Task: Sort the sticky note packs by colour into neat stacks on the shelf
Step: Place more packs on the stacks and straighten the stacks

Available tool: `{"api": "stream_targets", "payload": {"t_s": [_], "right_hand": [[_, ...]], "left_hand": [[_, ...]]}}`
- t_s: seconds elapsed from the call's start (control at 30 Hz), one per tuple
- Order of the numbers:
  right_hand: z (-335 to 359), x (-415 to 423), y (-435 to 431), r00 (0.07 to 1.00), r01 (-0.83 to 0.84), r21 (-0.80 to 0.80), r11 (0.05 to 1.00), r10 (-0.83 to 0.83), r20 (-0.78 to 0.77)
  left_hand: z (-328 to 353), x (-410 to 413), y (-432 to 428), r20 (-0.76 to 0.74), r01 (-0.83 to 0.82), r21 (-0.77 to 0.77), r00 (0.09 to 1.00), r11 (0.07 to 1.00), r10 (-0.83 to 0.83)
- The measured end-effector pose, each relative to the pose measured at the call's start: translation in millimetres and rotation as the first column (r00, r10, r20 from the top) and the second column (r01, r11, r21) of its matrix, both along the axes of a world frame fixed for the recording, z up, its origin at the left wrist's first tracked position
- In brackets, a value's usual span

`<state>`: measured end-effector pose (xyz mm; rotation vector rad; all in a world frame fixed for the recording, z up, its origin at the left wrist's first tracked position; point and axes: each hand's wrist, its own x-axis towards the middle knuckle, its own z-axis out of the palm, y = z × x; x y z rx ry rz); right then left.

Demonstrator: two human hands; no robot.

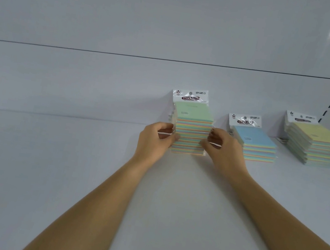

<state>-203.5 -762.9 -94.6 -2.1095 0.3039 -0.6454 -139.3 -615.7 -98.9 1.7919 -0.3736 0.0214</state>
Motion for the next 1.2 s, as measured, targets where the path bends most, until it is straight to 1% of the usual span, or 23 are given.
{"api": "stream_targets", "payload": {"t_s": [0.1, 0.3, 0.37, 0.4, 0.43, 0.47, 0.5, 0.53, 0.57, 0.6, 0.63, 0.67, 0.7, 0.77, 0.83, 0.9, 0.93, 1.03, 1.13, 1.2], "right_hand": [[0, 1, -2, 1.0, 0.014, 0.008, 1.0, -0.014, 0.018], [1, 2, -1, 0.998, 0.062, -0.044, 0.997, -0.061, 0.013], [3, 0, 2, 0.997, 0.078, -0.05, 0.996, -0.077, 0.02], [5, -2, 2, 0.995, 0.1, -0.041, 0.994, -0.099, 0.026], [9, -6, 1, 0.991, 0.124, -0.025, 0.992, -0.123, 0.044], [17, -9, -5, 0.987, 0.144, -0.008, 0.99, -0.143, 0.075], [27, -12, -13, 0.982, 0.158, -0.003, 0.987, -0.157, 0.109], [39, -15, -26, 0.976, 0.172, -0.019, 0.985, -0.168, 0.138], [52, -19, -42, 0.972, 0.184, -0.045, 0.982, -0.175, 0.154], [62, -23, -59, 0.973, 0.188, -0.072, 0.979, -0.176, 0.149], [69, -29, -77, 0.978, 0.179, -0.092, 0.98, -0.167, 0.122], [72, -34, -94, 0.985, 0.156, -0.106, 0.982, -0.147, 0.089], [71, -38, -109, 0.991, 0.127, -0.121, 0.985, -0.122, 0.048], [57, -45, -130, 0.994, 0.082, -0.169, 0.982, -0.094, -0.061], [38, -47, -143, 0.985, 0.033, -0.206, 0.978, -0.067, -0.161], [23, -49, -147, 0.975, -0.036, -0.186, 0.982, -0.007, -0.223], [16, -51, -148, 0.972, -0.06, -0.175, 0.983, 0.018, -0.235], [4, -57, -151, 0.976, -0.079, -0.158, 0.984, 0.044, -0.215], [-2, -53, -157, 0.982, -0.074, -0.144, 0.987, 0.047, -0.183], [-5, -49, -160, 0.982, -0.09, -0.163, 0.983, 0.06, -0.177]], "left_hand": [[0, 0, 0, -0.036, 0.012, -0.037, 0.999, 0.999, -0.014], [2, -3, -1, -0.078, 0.017, -0.102, 0.997, 0.995, -0.025], [4, -3, -1, -0.104, 0.011, -0.088, 0.994, 0.996, -0.02], [5, -3, -1, -0.093, -0.006, -0.041, 0.996, 0.999, 0.002], [6, -3, 0, -0.039, -0.047, 0.03, 0.998, 0.998, 0.048], [8, -5, 1, 0.058, -0.117, 0.088, 0.992, 0.989, 0.112], [13, -8, 2, 0.195, -0.194, 0.09, 0.965, 0.977, 0.173], [21, -14, 1, 0.338, -0.239, 0.045, 0.917, 0.97, 0.21], [29, -20, -4, 0.454, -0.235, 0.004, 0.866, 0.972, 0.208], [37, -26, -12, 0.535, -0.199, 0.002, 0.828, 0.98, 0.167], [41, -32, -25, 0.581, -0.143, 0.03, 0.807, 0.989, 0.099], [44, -38, -41, 0.58, -0.088, 0.084, 0.814, 0.993, 0.024], [46, -45, -60, 0.528, -0.034, 0.151, 0.847, 0.988, -0.051], [37, -57, -100, 0.366, 0.059, 0.326, 0.912, 0.944, -0.183], [20, -63, -135, 0.223, 0.093, 0.473, 0.949, 0.876, -0.222], [9, -64, -154, 0.161, 0.051, 0.551, 0.973, 0.833, -0.167], [5, -64, -159, 0.166, 0.013, 0.55, 0.978, 0.835, -0.125], [-2, -57, -165, 0.181, -0.055, 0.446, 0.983, 0.893, -0.029], [-8, -55, -168, 0.194, -0.076, 0.38, 0.981, 0.922, 0.001], [-13, -54, -170, 0.222, -0.101, 0.342, 0.975, 0.934, 0.025]]}}
